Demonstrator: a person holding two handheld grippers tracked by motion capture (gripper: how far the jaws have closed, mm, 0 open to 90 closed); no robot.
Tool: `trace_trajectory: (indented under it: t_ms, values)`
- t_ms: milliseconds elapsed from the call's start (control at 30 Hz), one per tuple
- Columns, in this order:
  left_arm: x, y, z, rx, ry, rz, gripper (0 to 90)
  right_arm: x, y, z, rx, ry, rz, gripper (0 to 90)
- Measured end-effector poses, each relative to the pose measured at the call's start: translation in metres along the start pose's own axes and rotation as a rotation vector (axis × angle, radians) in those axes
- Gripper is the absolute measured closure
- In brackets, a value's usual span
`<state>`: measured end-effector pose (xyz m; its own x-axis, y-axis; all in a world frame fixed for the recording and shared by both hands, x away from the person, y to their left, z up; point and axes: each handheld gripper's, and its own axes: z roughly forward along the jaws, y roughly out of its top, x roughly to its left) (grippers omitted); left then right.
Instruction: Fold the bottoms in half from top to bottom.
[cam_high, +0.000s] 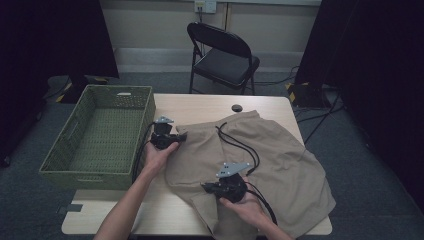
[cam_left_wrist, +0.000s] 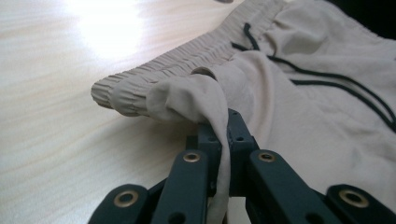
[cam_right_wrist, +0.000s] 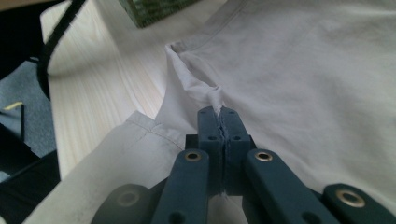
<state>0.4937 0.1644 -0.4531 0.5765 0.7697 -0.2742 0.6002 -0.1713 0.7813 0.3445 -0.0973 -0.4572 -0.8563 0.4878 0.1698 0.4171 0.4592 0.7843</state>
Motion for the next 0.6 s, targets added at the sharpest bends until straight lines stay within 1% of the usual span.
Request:
trace_trajectory:
  t_ms: [133,167,200,233,267,333,433,467,533,600]
  values:
    - [-0.004,0.008,-0.003,-0.009,-0.014,0.009,88.1,-0.002,0.004,-0.01,-0.034,-0.002,0.009,89.1]
    - [-0.005,0.009,-0.004,-0.013,-0.016,0.01,88.1,-0.002,0.005,-0.011,-0.037,-0.005,0.005,89.1]
    - [-0.006,0.012,-0.006,-0.026,-0.029,0.005,88.1,-0.002,0.006,-0.013,-0.04,-0.008,0.003,89.1]
    - [-0.007,0.014,-0.008,-0.03,-0.032,0.007,88.1,-0.003,0.007,-0.015,-0.044,-0.008,0.003,89.1]
    - [-0.009,0.015,-0.01,-0.032,-0.026,0.009,88.1,-0.004,0.008,-0.016,-0.049,-0.007,0.003,89.1]
    - [-0.011,0.018,-0.014,-0.04,-0.03,0.004,88.2,-0.004,0.011,-0.021,-0.066,-0.008,0.006,89.1]
    - [-0.011,0.02,-0.021,-0.047,-0.027,0.007,88.2,-0.004,0.014,-0.027,-0.087,-0.001,0.006,89.1]
    - [-0.011,0.021,-0.023,-0.054,-0.032,0.003,88.2,-0.003,0.015,-0.029,-0.092,0.0,0.009,89.1]
    - [-0.011,0.022,-0.026,-0.062,-0.03,0.006,88.2,-0.003,0.018,-0.033,-0.104,0.0,0.006,89.1]
    - [-0.013,0.024,-0.029,-0.068,-0.038,0.01,88.1,-0.002,0.02,-0.037,-0.114,0.0,0.007,89.1]
